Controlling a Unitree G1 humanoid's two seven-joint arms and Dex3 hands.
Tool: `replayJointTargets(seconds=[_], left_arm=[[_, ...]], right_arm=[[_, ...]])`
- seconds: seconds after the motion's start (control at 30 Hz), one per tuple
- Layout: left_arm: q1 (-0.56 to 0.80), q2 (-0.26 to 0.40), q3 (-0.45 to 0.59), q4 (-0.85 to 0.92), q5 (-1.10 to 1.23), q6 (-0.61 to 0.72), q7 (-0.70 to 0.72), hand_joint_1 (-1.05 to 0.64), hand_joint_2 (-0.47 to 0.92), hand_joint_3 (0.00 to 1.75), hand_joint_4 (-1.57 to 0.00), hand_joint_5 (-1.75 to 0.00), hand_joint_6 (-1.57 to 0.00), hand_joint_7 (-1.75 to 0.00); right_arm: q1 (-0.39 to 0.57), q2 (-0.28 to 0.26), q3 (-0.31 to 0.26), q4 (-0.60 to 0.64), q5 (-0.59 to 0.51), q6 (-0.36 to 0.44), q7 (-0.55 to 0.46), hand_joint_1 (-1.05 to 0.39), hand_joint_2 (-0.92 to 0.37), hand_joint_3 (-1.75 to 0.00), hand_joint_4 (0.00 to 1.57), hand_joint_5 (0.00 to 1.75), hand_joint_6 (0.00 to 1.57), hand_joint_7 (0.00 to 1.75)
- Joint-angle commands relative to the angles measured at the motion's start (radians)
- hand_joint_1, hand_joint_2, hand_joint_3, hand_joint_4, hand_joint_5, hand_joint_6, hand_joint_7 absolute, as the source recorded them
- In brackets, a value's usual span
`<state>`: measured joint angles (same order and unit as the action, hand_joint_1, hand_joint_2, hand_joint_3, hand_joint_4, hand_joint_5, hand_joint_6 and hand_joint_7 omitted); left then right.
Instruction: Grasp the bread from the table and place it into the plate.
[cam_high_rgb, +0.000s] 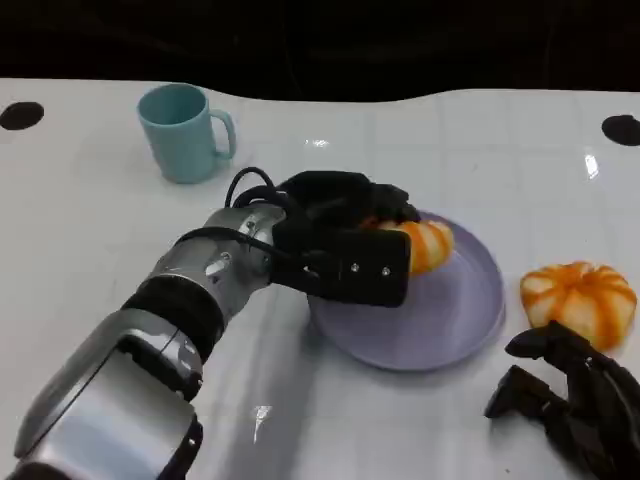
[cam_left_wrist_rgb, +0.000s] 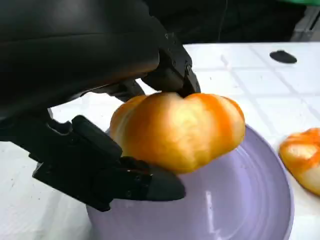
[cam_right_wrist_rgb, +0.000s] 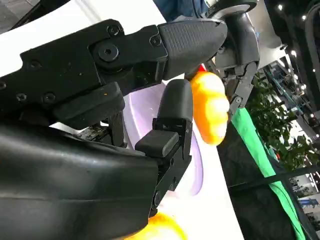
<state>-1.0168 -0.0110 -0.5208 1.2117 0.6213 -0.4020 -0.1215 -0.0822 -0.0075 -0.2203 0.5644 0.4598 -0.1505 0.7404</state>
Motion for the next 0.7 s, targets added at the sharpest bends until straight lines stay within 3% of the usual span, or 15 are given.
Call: replayJointTargets(seconds=[0.03,0.2,0.53,0.7], left_arm=[[-0.026,0.017,0.001,-0.014,-0.004,0.007,-0.026,-0.94,0.92,0.66,-0.15,-0.16,-0.19,0.0],[-0.02,0.032,-0.003,-0.021,0.005,-0.001,-0.003,-1.04,0.92,0.83,-0.01,-0.08,-0.08,0.0],[0.009,0.068,0.051,-0.052,-0.062,-0.038,-0.046,-1.05,0.92,0.82,-0.01,-0.07,-0.08,0.0],[0.116,0.112,0.155,-0.152,-0.207,-0.102,-0.13,-1.02,0.92,0.8,-0.05,-0.09,-0.1,-0.01]], right_arm=[[0.011,-0.011,-0.007,0.013,0.001,-0.001,0.004,-0.51,-0.92,-0.24,0.67,1.48,0.6,1.18],[0.013,-0.01,-0.005,0.01,-0.006,-0.009,-0.002,-0.51,-0.92,-0.25,0.67,1.49,0.61,1.18],[0.015,-0.012,-0.003,0.004,-0.005,0.0,-0.002,-0.5,-0.92,-0.25,0.66,1.5,0.59,1.2],[0.013,-0.01,-0.004,0.009,-0.004,-0.002,-0.001,-0.51,-0.92,-0.25,0.66,1.5,0.58,1.2]])
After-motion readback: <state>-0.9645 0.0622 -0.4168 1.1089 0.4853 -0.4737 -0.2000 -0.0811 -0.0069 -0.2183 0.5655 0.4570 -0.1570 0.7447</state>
